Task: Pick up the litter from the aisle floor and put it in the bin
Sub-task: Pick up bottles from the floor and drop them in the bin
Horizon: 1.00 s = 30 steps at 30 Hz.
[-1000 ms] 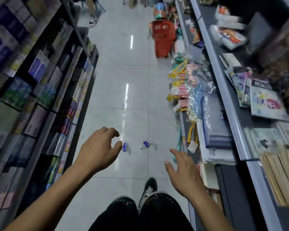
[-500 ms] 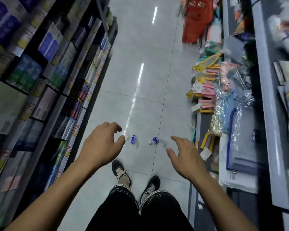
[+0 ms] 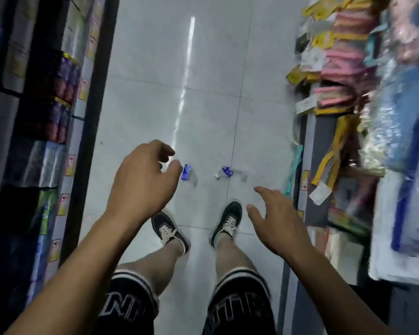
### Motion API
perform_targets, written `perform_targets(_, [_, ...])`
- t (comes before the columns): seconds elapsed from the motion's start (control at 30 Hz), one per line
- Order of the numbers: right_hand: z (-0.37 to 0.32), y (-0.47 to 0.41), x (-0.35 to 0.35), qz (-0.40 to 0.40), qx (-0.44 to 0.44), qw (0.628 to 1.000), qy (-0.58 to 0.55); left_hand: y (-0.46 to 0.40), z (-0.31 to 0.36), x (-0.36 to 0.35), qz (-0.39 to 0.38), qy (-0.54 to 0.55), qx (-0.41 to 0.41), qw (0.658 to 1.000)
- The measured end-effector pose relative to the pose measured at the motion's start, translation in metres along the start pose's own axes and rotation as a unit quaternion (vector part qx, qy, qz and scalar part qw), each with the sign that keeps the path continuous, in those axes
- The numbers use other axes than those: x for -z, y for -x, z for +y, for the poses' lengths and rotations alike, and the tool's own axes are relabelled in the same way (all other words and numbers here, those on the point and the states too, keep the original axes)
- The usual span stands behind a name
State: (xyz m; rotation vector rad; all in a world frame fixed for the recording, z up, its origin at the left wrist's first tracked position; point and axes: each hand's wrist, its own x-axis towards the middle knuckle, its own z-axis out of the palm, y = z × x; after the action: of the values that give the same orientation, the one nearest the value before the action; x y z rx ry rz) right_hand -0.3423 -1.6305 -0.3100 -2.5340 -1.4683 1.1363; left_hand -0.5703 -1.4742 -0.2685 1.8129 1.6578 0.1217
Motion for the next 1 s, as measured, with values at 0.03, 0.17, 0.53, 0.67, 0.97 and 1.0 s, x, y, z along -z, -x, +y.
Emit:
perform_targets(0.03, [0.011,-0.024,-0.022,-0.004,0.002,1.0,0.008,-0.015,-0.013,-0.031,0.007,0.01,0.023,1.0])
perform_targets(0.17, [0.058,-0.121,-0.107,-0.027,0.015,0.999,0.025,-0.063,-0.068,-0.158,-0.025,0.023,0.07,0.997])
perform_targets(0.53, [0.171,-0.327,-0.323,-0.02,0.093,0.99,0.105,-0.157,-0.246,-0.435,-0.06,-0.04,0.078,0.994])
perform_targets(0.67, [0.185,-0.375,-0.369,0.036,0.108,0.981,0.155,-0.195,-0.29,-0.489,-0.058,-0.075,0.08,0.992])
perform_targets(0.97, [0.195,-0.422,-0.415,0.06,0.115,0.943,0.306,-0.225,-0.319,-0.541,-0.064,-0.149,0.056,0.985])
perform_targets(1.0, [0.194,-0.426,-0.416,0.067,0.112,0.941,0.314,-0.223,-0.321,-0.54,-0.059,-0.145,0.05,0.987])
